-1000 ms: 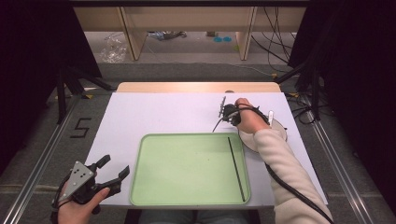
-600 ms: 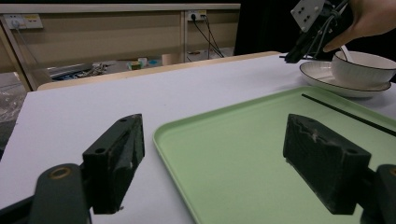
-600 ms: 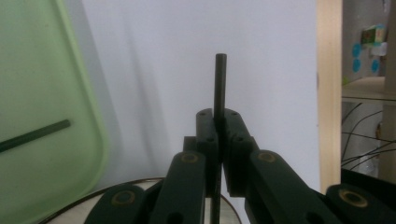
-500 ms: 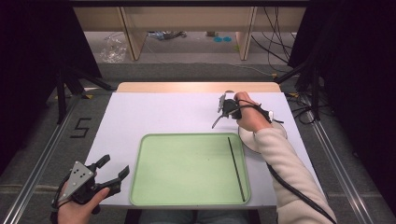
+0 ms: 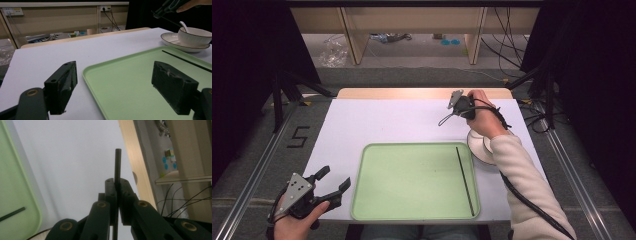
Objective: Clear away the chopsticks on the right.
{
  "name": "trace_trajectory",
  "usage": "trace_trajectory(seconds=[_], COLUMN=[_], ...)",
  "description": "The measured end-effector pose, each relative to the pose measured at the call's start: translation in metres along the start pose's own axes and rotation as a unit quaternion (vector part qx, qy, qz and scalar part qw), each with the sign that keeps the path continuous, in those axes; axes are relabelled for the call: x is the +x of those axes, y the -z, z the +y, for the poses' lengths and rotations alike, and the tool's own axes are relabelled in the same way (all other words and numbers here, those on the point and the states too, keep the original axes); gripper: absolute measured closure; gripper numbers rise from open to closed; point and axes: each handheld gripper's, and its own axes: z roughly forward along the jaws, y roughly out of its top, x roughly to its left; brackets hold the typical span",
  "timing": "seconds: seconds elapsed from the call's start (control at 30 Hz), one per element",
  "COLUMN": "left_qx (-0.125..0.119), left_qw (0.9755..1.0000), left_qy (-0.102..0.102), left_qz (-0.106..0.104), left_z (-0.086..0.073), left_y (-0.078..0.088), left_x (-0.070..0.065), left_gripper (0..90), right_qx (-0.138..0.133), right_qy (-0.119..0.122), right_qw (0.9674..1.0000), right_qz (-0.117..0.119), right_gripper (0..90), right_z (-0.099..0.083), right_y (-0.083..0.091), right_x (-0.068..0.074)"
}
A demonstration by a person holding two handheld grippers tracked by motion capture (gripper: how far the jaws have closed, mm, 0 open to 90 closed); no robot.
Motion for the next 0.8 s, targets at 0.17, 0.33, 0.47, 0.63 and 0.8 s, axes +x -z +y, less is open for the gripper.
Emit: trace_trajectory(seconds=[0.17, 0.33, 0.47, 0.63, 0.8], left_qx=[0.000, 0.000, 0.000, -0.001, -0.009], left_qw=[1.0000, 1.0000, 1.0000, 1.0000, 0.9996], left_qy=[0.001, 0.000, 0.001, -0.002, -0.028], left_qz=[0.001, 0.000, 0.001, 0.003, 0.003], left_z=[0.000, 0.000, 0.000, 0.000, 0.001], left_y=[0.000, 0.000, 0.000, 0.000, -0.001], left_x=[0.000, 0.000, 0.000, 0.001, 0.004], left_gripper=[20.6, 20.6, 20.7, 20.7, 20.7], right_qx=[-0.040, -0.070, -0.103, -0.136, -0.181], right_qy=[-0.021, -0.040, -0.068, -0.113, -0.162], right_qw=[0.9990, 0.9967, 0.9924, 0.9842, 0.9700], right_qz=[0.001, -0.008, -0.003, -0.008, -0.014], right_gripper=[87.8, 87.9, 87.9, 87.9, 87.9], right_z=[0.002, 0.007, 0.012, 0.018, 0.020], right_y=[0.007, 0.018, 0.031, 0.045, 0.053], right_x=[-0.004, -0.007, -0.012, -0.018, -0.023])
